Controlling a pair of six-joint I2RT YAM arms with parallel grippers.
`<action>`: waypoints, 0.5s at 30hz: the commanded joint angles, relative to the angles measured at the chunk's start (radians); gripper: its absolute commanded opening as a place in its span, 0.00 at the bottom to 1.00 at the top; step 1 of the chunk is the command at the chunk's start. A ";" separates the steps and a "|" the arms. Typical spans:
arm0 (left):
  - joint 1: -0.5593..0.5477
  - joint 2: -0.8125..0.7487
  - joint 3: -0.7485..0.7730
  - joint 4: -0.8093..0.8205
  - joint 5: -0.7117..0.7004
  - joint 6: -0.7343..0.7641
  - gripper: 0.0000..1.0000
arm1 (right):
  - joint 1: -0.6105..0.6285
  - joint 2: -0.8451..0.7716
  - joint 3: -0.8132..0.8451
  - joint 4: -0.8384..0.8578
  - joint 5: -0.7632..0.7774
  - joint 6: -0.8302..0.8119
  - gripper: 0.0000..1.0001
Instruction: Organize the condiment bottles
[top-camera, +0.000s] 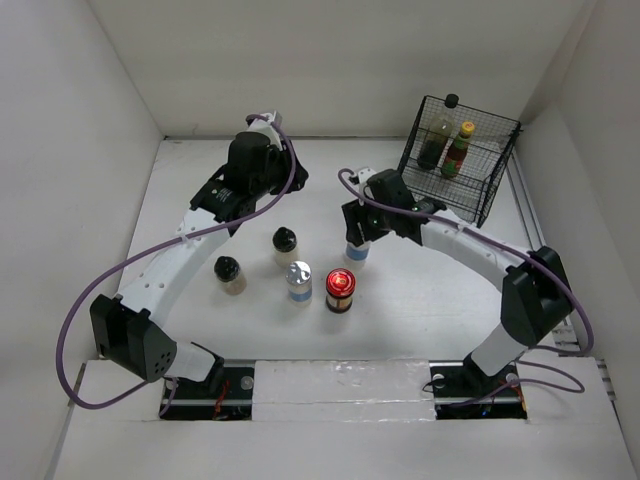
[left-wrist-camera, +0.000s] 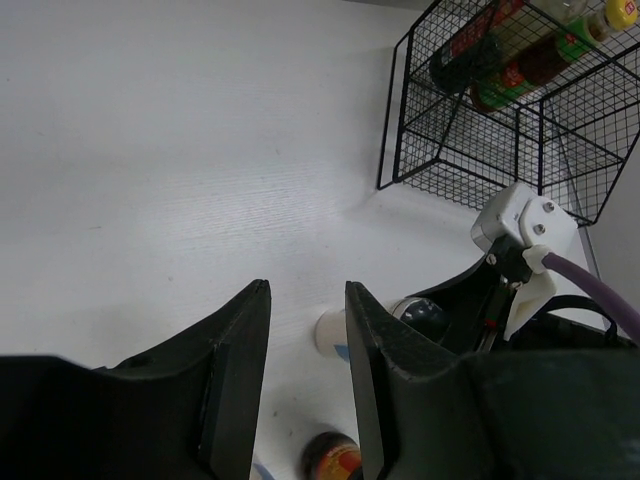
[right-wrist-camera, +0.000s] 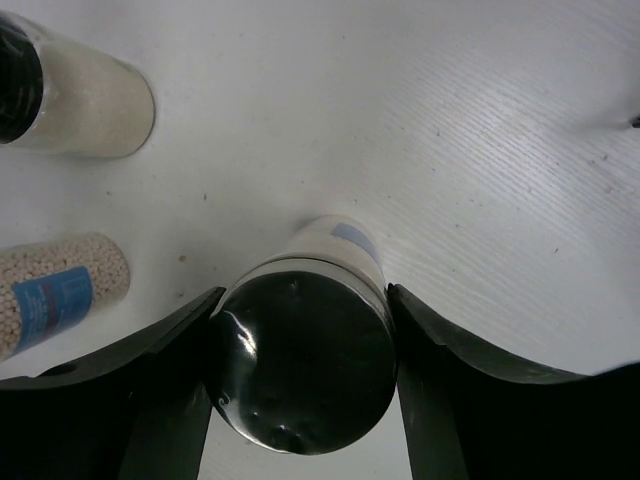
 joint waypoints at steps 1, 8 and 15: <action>0.000 -0.029 0.022 0.018 -0.013 0.009 0.32 | -0.017 -0.019 0.080 -0.004 0.032 0.000 0.29; 0.000 -0.020 0.022 0.036 0.021 0.009 0.33 | -0.214 -0.096 0.323 0.005 0.053 -0.036 0.29; 0.000 -0.020 0.032 0.027 0.007 0.009 0.33 | -0.452 -0.003 0.497 0.035 -0.067 -0.036 0.27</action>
